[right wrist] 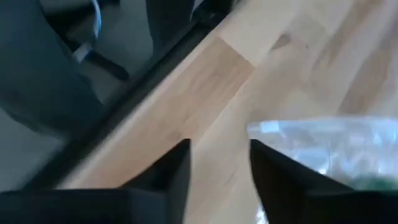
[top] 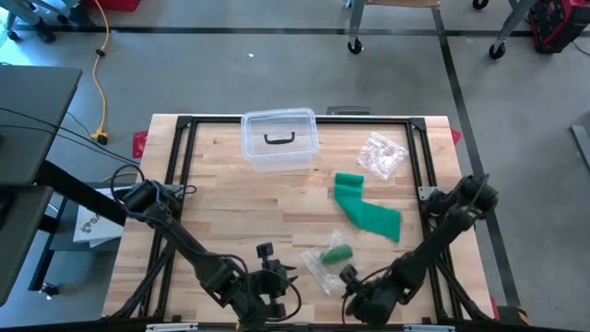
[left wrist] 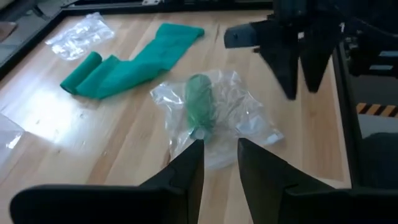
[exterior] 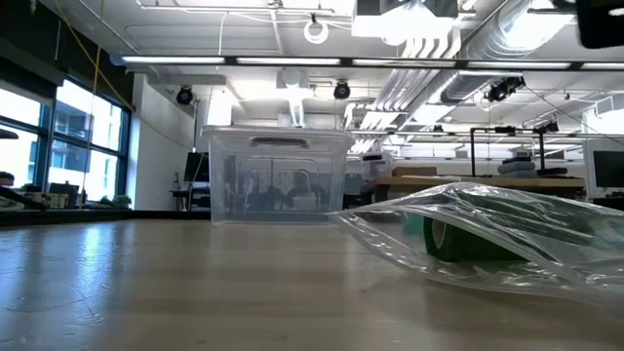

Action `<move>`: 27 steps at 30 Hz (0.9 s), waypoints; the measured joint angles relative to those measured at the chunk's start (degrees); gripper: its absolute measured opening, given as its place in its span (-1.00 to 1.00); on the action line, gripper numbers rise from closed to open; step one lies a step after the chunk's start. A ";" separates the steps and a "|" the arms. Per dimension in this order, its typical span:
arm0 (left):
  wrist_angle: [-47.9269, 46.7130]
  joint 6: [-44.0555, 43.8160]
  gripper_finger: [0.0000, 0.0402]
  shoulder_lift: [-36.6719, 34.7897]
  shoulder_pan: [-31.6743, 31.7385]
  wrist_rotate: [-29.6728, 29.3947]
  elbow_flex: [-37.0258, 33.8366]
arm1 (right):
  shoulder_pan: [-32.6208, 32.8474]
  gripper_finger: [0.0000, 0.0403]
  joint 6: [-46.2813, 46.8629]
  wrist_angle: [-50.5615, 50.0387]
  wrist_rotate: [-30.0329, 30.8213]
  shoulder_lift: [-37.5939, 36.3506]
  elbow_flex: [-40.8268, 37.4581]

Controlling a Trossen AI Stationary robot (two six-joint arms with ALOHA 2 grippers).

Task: Roll bandage
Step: Close the zip bag

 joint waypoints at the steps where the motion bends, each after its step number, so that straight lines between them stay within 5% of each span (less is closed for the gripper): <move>1: 0.35 0.01 -0.53 0.58 -0.02 0.22 0.00 | 0.08 -0.09 -3.28 0.36 2.27 1.04 0.00; 5: 2.78 0.05 -0.53 2.85 0.01 0.56 0.00 | -0.02 0.07 -12.72 -1.64 12.99 5.55 0.00; 9: 5.39 0.08 -0.53 4.68 0.21 0.57 0.00 | -1.15 0.03 -17.45 -1.12 17.20 9.01 0.29; 13: 7.62 0.66 -0.53 5.62 0.54 0.67 0.00 | -1.86 -0.26 -17.70 -1.09 17.26 9.89 0.27; 18: 12.05 8.65 -0.53 5.97 0.55 1.00 0.00 | -1.90 -0.90 -17.31 -1.31 18.84 10.07 0.23; 22: 15.24 18.21 -0.55 5.95 0.47 -0.92 0.00 | -0.71 -0.95 -13.35 -8.46 27.40 9.24 2.41; 27: 20.35 28.74 -0.57 5.93 0.38 -5.20 0.02 | 2.07 -0.99 3.32 -20.48 35.49 1.06 5.62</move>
